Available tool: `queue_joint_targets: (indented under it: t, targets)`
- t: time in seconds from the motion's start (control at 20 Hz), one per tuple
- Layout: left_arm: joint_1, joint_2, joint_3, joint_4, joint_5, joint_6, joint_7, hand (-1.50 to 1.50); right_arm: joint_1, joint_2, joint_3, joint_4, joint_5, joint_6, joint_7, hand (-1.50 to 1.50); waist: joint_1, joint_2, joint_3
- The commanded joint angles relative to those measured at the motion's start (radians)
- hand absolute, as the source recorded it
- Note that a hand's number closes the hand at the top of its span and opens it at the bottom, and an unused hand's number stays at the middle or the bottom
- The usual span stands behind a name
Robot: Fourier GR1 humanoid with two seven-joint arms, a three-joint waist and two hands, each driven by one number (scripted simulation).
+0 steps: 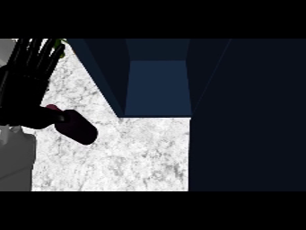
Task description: Pick up the wine, place it into the cabinet and close the cabinet
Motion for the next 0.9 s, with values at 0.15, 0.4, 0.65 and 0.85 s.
queue_joint_targets:
  t: [0.15,0.4,0.65,0.85]
  targets:
    - [0.063,-0.024,-0.048,-0.055,-0.02,0.023,-0.001,-1.5,-0.069,0.0,-0.05,-0.056,-0.042,-0.033,0.136,-1.5,0.005,0.0,0.0]
    - [0.07,0.003,-0.03,-0.088,0.007,0.023,0.028,-1.5,-0.064,-0.013,-0.101,-0.049,-0.082,0.028,0.128,-1.5,0.005,0.0,0.0]
    - [0.143,-0.015,-0.06,-0.156,-0.016,0.029,0.023,-1.5,-0.016,0.027,-0.098,-0.041,-0.077,0.069,0.079,-1.5,0.004,-0.001,0.0]
    - [0.108,0.042,-0.006,-0.163,0.025,0.054,0.113,-1.5,0.005,0.009,-0.123,-0.134,-0.125,0.051,0.17,-1.5,0.002,-0.002,0.0]
